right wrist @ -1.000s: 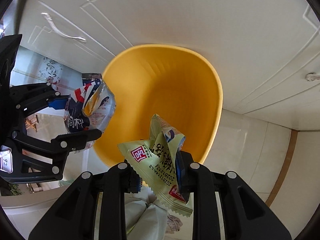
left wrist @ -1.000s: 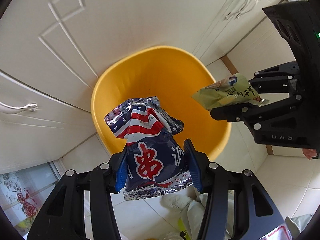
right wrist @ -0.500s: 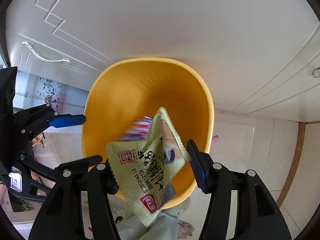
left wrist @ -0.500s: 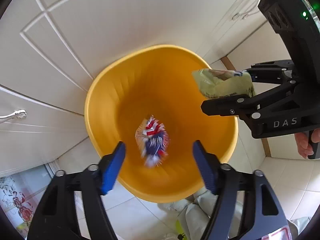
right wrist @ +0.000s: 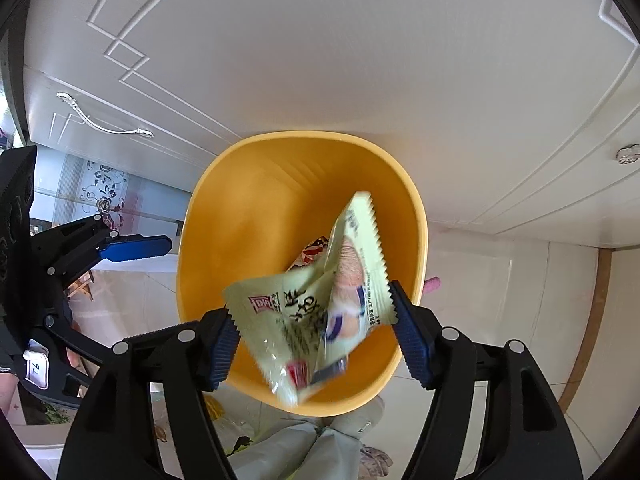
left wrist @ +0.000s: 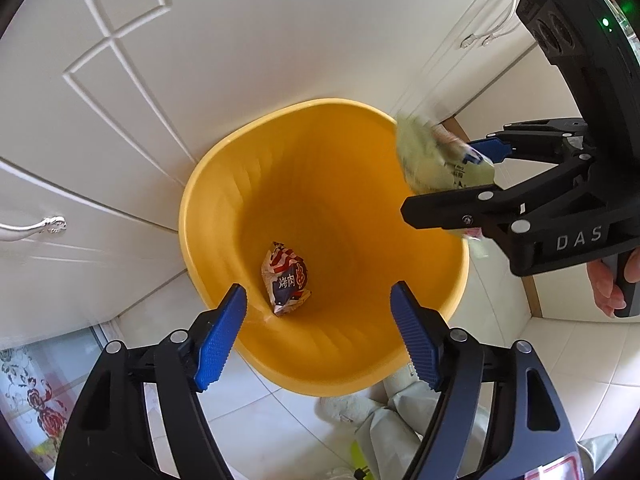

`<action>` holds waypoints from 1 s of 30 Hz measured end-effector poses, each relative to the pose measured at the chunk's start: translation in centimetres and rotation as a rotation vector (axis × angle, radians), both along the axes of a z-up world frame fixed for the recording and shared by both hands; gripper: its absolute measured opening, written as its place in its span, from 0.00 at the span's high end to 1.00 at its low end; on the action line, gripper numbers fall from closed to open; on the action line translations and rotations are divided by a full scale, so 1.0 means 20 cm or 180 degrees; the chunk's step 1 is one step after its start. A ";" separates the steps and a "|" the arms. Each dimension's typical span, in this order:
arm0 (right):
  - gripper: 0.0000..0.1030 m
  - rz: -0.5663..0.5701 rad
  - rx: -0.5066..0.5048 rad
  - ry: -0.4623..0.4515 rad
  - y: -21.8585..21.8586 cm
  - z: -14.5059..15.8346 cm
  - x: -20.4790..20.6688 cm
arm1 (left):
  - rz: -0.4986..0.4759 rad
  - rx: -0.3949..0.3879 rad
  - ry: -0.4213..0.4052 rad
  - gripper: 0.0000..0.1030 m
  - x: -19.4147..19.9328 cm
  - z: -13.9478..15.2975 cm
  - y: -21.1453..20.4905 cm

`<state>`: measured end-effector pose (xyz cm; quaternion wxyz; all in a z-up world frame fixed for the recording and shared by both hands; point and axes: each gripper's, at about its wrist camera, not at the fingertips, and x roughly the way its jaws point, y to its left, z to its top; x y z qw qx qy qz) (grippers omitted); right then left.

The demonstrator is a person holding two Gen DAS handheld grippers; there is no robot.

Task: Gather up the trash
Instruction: 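Open the left tool to drop the wrapper while the right tool drops the green packet, then grasp the white toothpaste tube with the left tool while the right tool grasps the yellow sausage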

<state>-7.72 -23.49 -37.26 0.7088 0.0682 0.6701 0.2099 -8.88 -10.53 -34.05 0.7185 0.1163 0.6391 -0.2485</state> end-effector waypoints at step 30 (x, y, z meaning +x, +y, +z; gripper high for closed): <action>0.03 -0.0353 0.0021 -0.0376 -0.20 0.55 -0.22 | 0.0393 0.0007 -0.0162 0.28 -0.14 0.25 0.08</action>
